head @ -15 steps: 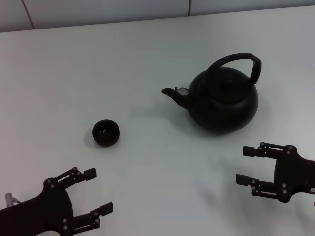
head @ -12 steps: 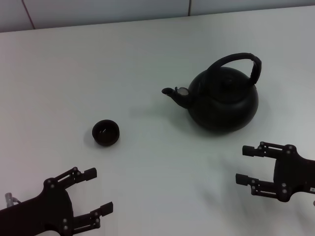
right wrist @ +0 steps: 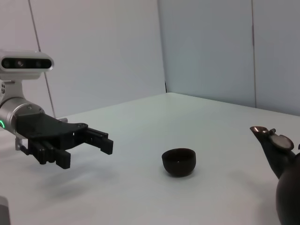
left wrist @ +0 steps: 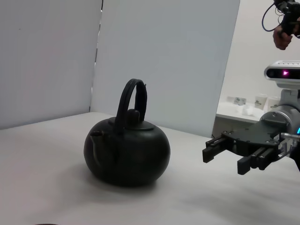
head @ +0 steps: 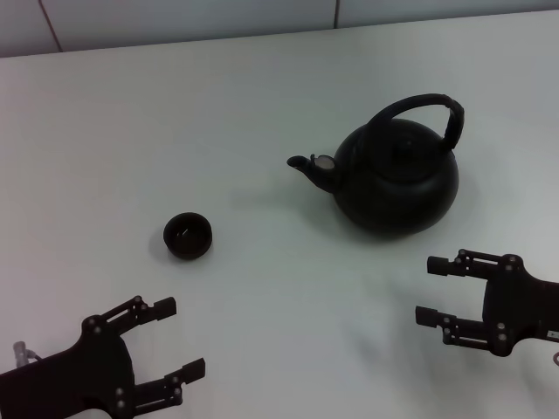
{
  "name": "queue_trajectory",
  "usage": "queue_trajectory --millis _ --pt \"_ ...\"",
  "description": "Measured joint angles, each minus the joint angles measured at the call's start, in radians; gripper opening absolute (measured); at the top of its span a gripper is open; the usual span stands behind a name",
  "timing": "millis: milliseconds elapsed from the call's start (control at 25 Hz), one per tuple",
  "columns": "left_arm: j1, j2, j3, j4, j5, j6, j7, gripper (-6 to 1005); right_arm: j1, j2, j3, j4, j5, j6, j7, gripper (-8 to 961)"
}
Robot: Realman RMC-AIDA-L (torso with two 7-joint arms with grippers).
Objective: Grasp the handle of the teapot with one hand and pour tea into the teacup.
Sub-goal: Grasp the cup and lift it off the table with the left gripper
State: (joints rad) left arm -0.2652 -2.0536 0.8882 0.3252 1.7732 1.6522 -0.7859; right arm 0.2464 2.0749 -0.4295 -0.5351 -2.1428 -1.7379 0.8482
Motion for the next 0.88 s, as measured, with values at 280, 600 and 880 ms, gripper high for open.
queue_trajectory --millis 280,600,880 --pt "0.002 -0.01 -0.083 -0.007 -0.003 0.001 0.034 841 0.0 0.001 0.005 0.002 0.004 0.0 0.0 680" --pt "0.001 -0.016 -0.437 -0.164 -0.016 -0.046 0.253 840 0.003 0.002 0.009 0.0 0.008 -0.008 0.0 679" --pt "0.002 -0.014 -0.435 -0.169 -0.007 -0.041 0.252 840 0.012 0.002 0.011 -0.003 0.009 -0.008 0.007 680"
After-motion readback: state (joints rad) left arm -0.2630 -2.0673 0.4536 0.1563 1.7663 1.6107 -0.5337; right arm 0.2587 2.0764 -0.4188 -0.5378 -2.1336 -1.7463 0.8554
